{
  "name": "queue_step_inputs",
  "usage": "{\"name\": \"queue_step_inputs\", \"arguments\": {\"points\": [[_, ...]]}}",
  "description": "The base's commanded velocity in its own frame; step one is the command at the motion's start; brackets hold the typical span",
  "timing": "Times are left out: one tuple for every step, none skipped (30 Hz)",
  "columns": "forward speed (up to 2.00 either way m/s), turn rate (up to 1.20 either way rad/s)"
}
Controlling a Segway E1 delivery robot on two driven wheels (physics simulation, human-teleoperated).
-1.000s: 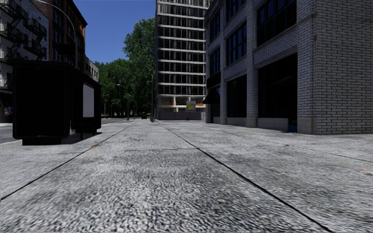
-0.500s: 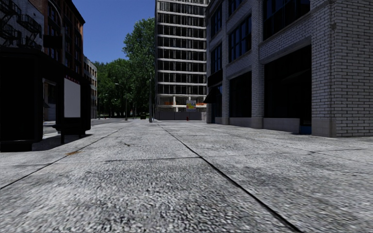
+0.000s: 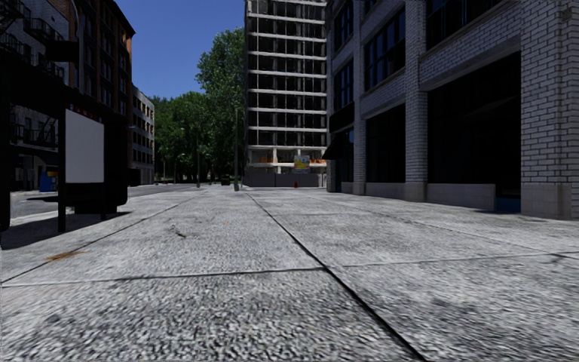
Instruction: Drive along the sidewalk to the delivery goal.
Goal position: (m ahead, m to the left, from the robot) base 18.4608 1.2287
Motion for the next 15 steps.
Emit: {"name": "queue_step_inputs", "arguments": {"points": [[2.00,0.22],[2.00,0.22],[2.00,0.22],[2.00,0.22],[2.00,0.22],[2.00,0.22],[2.00,0.22],[2.00,0.22],[2.00,0.22],[2.00,0.22],[2.00,0.22],[2.00,0.23],[2.00,0.23],[2.00,0.23],[2.00,0.24]]}}
